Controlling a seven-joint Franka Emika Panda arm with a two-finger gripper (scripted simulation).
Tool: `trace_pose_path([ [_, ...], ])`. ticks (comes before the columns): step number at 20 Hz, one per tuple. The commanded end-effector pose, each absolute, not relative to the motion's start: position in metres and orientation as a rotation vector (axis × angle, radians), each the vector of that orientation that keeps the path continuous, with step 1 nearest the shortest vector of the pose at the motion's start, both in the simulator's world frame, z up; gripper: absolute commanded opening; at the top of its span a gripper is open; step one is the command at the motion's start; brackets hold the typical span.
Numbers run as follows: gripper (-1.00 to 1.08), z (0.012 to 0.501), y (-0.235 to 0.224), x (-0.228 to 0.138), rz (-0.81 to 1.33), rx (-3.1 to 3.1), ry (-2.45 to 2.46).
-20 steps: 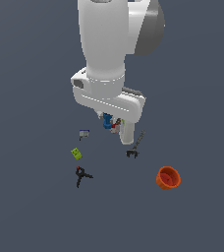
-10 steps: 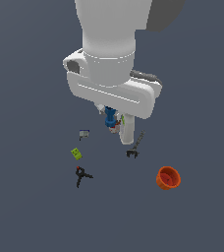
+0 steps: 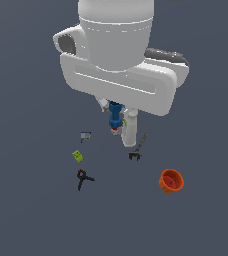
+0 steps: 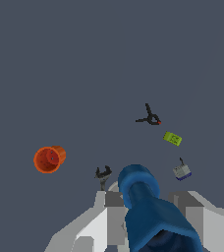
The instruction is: Pick up a designated object from a clutter of objects.
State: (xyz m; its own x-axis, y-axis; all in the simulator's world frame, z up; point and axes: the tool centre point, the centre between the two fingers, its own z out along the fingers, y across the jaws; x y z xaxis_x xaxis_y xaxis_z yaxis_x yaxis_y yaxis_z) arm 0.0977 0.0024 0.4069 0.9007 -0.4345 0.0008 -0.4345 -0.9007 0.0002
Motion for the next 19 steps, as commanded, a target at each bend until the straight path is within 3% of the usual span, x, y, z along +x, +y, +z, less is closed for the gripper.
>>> trace_pose_path([
  [1,-1.0,0.417,0.004,0.104,0.001,3.062,-0.7],
  [19,-1.0,0.443,0.008,0.124,0.0,3.063,-0.7],
])
